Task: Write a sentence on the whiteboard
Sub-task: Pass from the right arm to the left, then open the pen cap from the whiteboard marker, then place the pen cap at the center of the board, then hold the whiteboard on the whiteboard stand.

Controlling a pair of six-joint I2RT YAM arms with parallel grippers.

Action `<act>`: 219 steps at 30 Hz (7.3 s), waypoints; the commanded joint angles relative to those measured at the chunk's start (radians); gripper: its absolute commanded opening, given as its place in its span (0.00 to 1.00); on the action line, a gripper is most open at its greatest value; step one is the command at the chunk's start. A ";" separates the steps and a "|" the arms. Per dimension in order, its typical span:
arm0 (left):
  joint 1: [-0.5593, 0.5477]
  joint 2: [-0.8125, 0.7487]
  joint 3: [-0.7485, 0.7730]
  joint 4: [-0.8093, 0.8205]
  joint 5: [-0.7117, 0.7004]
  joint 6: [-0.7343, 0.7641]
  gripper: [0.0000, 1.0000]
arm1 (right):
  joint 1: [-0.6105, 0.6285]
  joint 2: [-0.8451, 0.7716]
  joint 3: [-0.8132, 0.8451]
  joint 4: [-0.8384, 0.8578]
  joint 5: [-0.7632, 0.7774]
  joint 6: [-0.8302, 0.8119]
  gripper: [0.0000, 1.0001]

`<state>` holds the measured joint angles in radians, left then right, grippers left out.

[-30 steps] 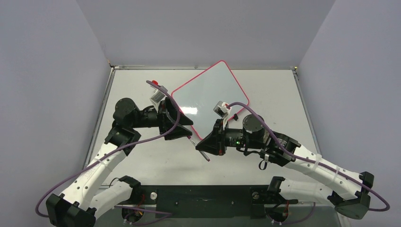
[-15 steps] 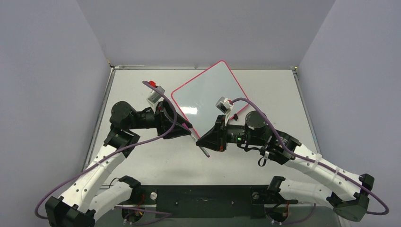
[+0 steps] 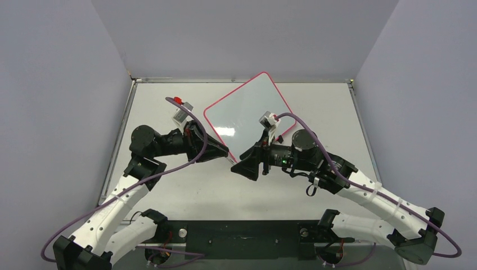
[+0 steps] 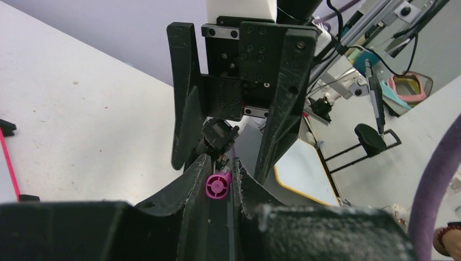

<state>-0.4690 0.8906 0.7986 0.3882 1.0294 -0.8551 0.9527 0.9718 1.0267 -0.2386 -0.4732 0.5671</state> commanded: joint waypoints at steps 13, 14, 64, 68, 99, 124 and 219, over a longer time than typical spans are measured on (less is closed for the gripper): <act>0.000 -0.035 0.097 0.019 -0.370 -0.083 0.00 | -0.034 -0.144 -0.052 0.136 0.552 0.042 0.97; -0.001 -0.035 0.100 0.035 -0.392 -0.098 0.00 | -0.035 -0.158 -0.060 0.166 0.567 0.047 0.97; -0.089 0.188 0.007 0.740 -0.815 -0.513 0.00 | -0.075 0.138 0.118 0.728 0.367 0.101 0.53; -0.106 0.197 0.005 0.749 -0.823 -0.513 0.00 | -0.078 0.156 0.133 0.730 0.351 0.111 0.43; -0.165 0.252 0.010 0.784 -0.836 -0.483 0.00 | -0.100 0.184 0.144 0.692 0.280 0.146 0.23; -0.156 0.155 -0.048 0.770 -0.779 -0.286 0.00 | -0.138 0.146 0.116 0.596 0.407 0.243 0.00; 0.272 1.183 1.117 -0.797 -0.265 0.500 0.62 | -0.457 -0.131 -0.088 -0.042 0.651 -0.023 0.00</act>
<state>-0.1997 1.9823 1.7840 -0.3538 0.5713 -0.4007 0.5030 0.8597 0.9382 -0.2924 0.1455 0.5312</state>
